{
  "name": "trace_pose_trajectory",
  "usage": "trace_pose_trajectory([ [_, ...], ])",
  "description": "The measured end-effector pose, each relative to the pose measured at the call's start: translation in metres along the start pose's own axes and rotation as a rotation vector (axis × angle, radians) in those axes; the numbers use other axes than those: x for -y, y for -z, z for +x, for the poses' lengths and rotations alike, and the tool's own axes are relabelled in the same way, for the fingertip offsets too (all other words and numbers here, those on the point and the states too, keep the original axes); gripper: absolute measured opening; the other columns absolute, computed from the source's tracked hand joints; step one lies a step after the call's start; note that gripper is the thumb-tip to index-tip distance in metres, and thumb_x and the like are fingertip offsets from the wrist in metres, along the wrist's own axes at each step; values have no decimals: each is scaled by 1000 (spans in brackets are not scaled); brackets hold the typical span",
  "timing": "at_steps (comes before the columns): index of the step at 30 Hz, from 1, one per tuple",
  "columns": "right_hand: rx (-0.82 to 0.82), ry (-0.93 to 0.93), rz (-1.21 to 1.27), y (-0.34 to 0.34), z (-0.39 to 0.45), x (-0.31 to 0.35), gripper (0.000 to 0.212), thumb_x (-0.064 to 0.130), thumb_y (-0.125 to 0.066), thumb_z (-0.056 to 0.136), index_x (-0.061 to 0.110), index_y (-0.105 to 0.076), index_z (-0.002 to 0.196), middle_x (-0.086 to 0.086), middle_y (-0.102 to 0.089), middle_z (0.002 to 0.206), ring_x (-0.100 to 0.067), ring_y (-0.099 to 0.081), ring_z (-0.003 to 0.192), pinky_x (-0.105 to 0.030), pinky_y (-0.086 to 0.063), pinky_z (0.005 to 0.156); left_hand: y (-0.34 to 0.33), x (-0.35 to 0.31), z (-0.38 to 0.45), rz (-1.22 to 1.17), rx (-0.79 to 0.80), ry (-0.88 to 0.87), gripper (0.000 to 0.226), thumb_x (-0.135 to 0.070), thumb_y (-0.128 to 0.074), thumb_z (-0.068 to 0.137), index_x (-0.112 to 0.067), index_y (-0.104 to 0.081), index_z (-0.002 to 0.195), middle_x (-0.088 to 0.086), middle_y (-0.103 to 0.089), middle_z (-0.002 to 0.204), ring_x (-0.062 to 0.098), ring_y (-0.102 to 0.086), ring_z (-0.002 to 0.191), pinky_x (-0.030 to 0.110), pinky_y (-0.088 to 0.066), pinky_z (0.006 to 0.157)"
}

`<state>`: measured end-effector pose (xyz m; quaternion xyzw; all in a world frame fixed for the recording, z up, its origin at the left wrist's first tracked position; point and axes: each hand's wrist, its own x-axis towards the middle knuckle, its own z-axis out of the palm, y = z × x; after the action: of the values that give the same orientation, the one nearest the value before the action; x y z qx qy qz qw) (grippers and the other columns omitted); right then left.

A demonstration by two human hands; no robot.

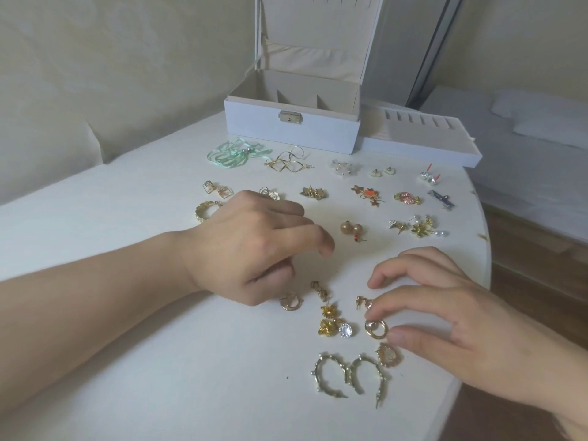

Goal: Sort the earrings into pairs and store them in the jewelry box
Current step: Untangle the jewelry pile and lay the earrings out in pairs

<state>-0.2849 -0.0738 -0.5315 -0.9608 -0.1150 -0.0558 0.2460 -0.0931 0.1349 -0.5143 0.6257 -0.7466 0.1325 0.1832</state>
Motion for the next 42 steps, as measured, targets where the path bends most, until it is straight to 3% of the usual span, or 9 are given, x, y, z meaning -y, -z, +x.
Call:
trace_pose_trajectory([
  [5,22,23,7,2,2,4,28,49,-49,93,46,-64,116,22,-49,124,-14,-41,126,-11,-32,98,18,8,0,-196,174,125,25,-11,-56,65,-21,-63,87,-9,-54,75,17,-50,67,34,-43,53],
  [9,1,13,8,0,5,4,19,50,-57,88,47,-69,103,22,-50,118,-13,-42,122,-11,-34,94,27,1,7,-269,342,146,13,-29,-74,72,-28,-65,83,-11,-49,72,10,-50,68,31,-44,58],
  [16,-131,-10,169,1,17,15,8,45,-68,77,38,-66,80,16,-65,90,-12,-56,101,-14,-39,84,28,4,6,-156,473,148,11,-45,-67,81,-37,-68,89,-12,-53,73,7,-53,72,19,-36,60],
  [22,-288,-156,329,5,56,32,12,32,-82,69,36,-74,76,15,-69,82,-8,-57,86,-9,-36,70,35,18,0,-84,468,251,15,-51,-64,80,-39,-67,89,-11,-54,73,10,-55,72,21,-38,60],
  [25,-186,-204,296,-4,80,37,10,30,-80,73,36,-74,76,16,-65,83,-8,-56,84,-13,-41,70,43,23,-2,-135,461,319,19,-28,-62,75,-36,-67,90,-9,-56,74,13,-55,71,23,-42,62],
  [30,-94,-277,269,-18,109,43,5,32,-78,78,32,-74,82,11,-70,79,-6,-62,70,-21,-51,68,47,32,2,-467,-95,607,31,4,-41,66,-11,-64,81,-11,-41,56,6,-33,49,14,-29,48],
  [33,-74,-271,185,-25,113,46,6,38,-75,79,34,-73,82,15,-68,76,0,-60,75,-26,-52,74,46,32,4,-482,-221,677,31,5,-38,67,-9,-62,80,-13,-35,51,6,-27,45,12,-26,43],
  [37,-77,-204,91,-31,111,48,8,41,-68,84,35,-72,87,16,-68,78,1,-52,88,-32,-50,79,44,31,4,-436,-183,658,32,3,-39,64,-11,-63,79,-13,-38,51,7,-30,45,12,-26,44],
  [42,-173,-135,55,-5,97,39,14,27,-63,91,34,-73,96,19,-65,81,-1,-54,84,-24,-44,78,51,25,-1,-360,185,416,23,-4,-59,66,-17,-66,83,-8,-52,70,9,-46,61,12,-33,58],
])
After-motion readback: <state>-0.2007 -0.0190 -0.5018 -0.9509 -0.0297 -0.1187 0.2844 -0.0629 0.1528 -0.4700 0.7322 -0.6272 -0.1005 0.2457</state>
